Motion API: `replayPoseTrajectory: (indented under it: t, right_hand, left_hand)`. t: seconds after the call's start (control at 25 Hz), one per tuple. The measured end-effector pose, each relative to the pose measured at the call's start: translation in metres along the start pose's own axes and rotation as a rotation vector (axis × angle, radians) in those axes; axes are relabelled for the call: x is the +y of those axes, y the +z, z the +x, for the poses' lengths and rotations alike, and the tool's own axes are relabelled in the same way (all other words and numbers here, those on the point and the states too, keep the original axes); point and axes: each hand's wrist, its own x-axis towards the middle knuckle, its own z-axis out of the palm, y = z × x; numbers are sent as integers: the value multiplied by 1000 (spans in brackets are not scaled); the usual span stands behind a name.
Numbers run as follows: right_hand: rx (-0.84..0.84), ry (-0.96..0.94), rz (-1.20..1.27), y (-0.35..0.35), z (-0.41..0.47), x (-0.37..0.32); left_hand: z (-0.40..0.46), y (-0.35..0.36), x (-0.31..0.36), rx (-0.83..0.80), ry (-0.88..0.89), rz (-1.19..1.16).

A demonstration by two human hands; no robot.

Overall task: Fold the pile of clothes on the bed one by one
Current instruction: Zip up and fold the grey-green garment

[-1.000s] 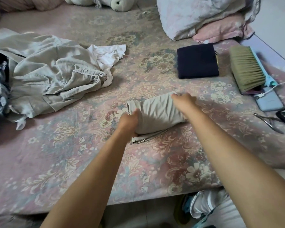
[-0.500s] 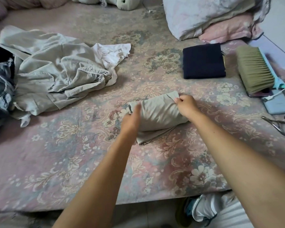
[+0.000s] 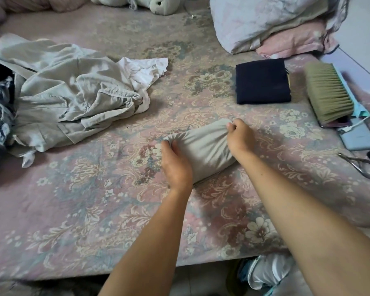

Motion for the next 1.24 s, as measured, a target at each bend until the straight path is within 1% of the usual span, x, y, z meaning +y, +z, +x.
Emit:
replayPoseTrajectory:
  t: [0.04, 0.12, 0.2, 0.28, 0.32, 0.36, 0.4, 0.44, 0.48, 0.52, 0.56, 0.6, 0.64, 0.68, 0.76, 0.84, 0.88, 0.92, 0.96, 1.0, 1.04, 1.08, 1.12, 1.16, 1.2, 1.24]
  right_hand:
    - [15, -58, -56, 1, 0, 6]
    - [-6, -144, -167, 5, -6, 15]
    - [-40, -133, -230, 7, -8, 18]
    - [-62, -120, -302, 7, -7, 15]
    - [-34, -185, -356, 4, -7, 9]
    - [20, -315, -395, 5, -8, 4]
    - [75, -516, -378, 6, -9, -2]
    - [56, -720, -336, 9, -10, -6]
    - [-58, -847, -317, 12, -10, -7]
    - [-207, -873, -352, 15, -10, -4]
    - [-357, -795, -432, 17, -10, 3]
    - [-415, -711, -502, 20, -8, 14]
    - [-397, -691, -557, 22, -5, 21]
    - [-389, -677, -581, 22, -2, 25]
    - [-445, -585, -581, 25, -2, 27]
    - [-479, -485, -562, 21, -3, 20]
    - [-457, -494, -566, 20, -4, 19]
    - [-389, -565, -574, 18, -7, 18]
    - [-290, -678, -576, 15, -12, 20]
    - [-208, -819, -577, 14, -19, 26]
    - [-156, -977, -556, 12, -25, 38]
    - [-167, -1091, -531, 7, -32, 50]
    - [-231, -1133, -549, 0, -39, 63]
    - [-320, -1123, -595, -7, -41, 72]
    - [-417, -1063, -666, -15, -39, 73]
    - [-497, -991, -721, -18, -35, 70]
  left_hand:
    - [1, 0, -4, -2, 38, 57]
    - [2, 0, -9, -35, 42, 226]
    - [7, 4, -12, -86, -22, 314]
    - [6, 3, -8, -97, -59, 368]
    - [8, 4, -8, -58, 31, 462]
    - [11, 5, -6, 50, 223, 598]
    - [15, 6, -1, 83, 414, 681]
    - [20, 9, -1, 97, 641, 816]
    - [21, 12, 1, -70, 772, 929]
    - [20, 18, -4, -241, 857, 1008]
    - [16, 20, -9, -430, 807, 1069]
    - [14, 20, -19, -506, 741, 1084]
    - [15, 20, -28, -526, 706, 1113]
    - [15, 19, -37, -503, 675, 1102]
    - [10, 17, -48, -481, 583, 1028]
    - [8, 18, -43, -458, 557, 1017]
    - [7, 17, -38, -437, 594, 1048]
    - [4, 16, -36, -401, 691, 1085]
    - [2, 14, -38, -373, 846, 1128]
    - [-1, 12, -44, -384, 984, 1131]
    - [-1, 9, -50, -399, 1085, 1105]
    - [-1, 3, -53, -450, 1078, 1083]
    - [-2, -2, -53, -498, 1011, 1071]
    - [-1, -4, -52, -544, 914, 1077]
    - [1, -3, -50, -576, 829, 1100]
    - [2, -2, -44, -582, 794, 1124]
